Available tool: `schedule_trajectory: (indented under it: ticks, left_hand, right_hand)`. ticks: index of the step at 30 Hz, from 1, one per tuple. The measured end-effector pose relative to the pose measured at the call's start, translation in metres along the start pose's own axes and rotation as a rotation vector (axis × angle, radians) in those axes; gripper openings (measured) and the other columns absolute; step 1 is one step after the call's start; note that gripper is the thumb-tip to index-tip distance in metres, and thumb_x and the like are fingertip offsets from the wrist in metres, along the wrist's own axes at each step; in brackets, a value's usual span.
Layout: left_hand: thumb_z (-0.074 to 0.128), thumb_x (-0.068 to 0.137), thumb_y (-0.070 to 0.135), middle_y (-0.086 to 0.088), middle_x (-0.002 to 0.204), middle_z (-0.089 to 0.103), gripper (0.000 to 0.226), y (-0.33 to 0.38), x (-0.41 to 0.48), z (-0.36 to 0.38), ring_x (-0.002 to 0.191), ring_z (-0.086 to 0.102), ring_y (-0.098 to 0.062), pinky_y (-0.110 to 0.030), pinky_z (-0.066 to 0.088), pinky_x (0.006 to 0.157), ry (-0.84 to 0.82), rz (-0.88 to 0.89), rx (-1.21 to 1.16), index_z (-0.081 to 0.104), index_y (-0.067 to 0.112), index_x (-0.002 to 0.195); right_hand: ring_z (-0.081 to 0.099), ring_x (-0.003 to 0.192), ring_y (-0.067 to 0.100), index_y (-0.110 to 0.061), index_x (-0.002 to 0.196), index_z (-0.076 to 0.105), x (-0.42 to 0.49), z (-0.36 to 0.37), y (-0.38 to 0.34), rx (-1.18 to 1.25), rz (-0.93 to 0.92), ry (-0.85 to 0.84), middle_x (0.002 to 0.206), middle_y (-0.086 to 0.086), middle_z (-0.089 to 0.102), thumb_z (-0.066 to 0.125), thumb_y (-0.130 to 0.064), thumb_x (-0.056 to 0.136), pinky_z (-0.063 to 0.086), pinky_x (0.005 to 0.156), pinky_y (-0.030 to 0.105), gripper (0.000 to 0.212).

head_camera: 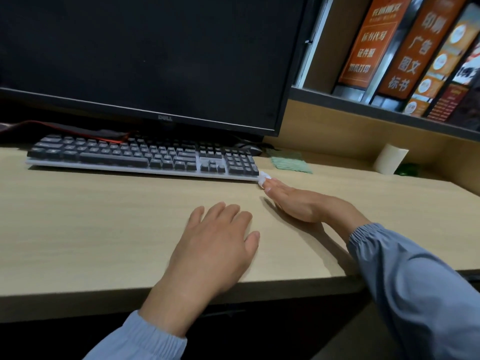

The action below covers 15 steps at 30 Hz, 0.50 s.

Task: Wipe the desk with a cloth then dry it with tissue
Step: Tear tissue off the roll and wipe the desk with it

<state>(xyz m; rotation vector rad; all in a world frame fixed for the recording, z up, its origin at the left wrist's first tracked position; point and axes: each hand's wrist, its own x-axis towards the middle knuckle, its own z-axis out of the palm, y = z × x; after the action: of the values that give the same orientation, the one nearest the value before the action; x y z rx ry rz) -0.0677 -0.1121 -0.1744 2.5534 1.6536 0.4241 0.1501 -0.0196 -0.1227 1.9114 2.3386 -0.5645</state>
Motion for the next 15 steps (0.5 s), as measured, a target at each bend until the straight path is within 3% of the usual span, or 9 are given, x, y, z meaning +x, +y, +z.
schedule_trajectory:
  ticks: [5, 9, 13, 15]
  left_hand:
    - [0.018, 0.107, 0.054, 0.011, 0.156, 0.041, 0.051, 0.000, -0.001, -0.003, 0.149, 0.029, -0.014, -0.045, 0.019, 0.124, 0.003, -0.017, -0.005, 0.044, 0.034, 0.145]
    - [0.019, 0.107, 0.054, 0.011, 0.157, 0.040, 0.051, 0.003, -0.001, -0.003, 0.149, 0.029, -0.014, -0.045, 0.019, 0.125, 0.003, -0.006, -0.008, 0.043, 0.034, 0.147]
    - [0.022, 0.109, 0.053, 0.011, 0.160, 0.037, 0.049, 0.002, -0.003, -0.003, 0.151, 0.025, -0.014, -0.045, 0.015, 0.127, 0.015, -0.018, -0.031, 0.040, 0.034, 0.149]
    - [0.024, 0.109, 0.052, 0.012, 0.161, 0.034, 0.048, 0.002, -0.002, -0.004, 0.152, 0.023, -0.013, -0.045, 0.013, 0.127, 0.012, -0.019, -0.034, 0.039, 0.034, 0.150]
  right_hand:
    - [0.009, 0.156, 0.009, -0.035, 0.164, -0.001, 0.020, -0.016, -0.003, 0.038, 0.049, 0.008, 0.170, -0.015, 0.008, 0.008, -0.052, 0.110, 0.007, 0.106, 0.019, 0.057]
    - [0.012, 0.157, 0.013, -0.041, 0.163, 0.006, 0.045, -0.022, 0.013, 0.046, 0.079, 0.023, 0.169, -0.017, 0.012, 0.007, -0.069, 0.103, 0.006, 0.124, 0.038, 0.067]
    - [0.013, 0.157, 0.014, -0.043, 0.163, 0.011, 0.071, -0.029, 0.015, 0.056, 0.104, 0.049, 0.169, -0.018, 0.013, 0.006, -0.083, 0.091, 0.005, 0.127, 0.043, 0.083]
    - [0.016, 0.157, 0.019, -0.045, 0.163, 0.011, 0.082, -0.032, 0.017, 0.044, 0.124, 0.047, 0.170, -0.014, 0.015, 0.006, -0.082, 0.091, 0.007, 0.127, 0.046, 0.080]
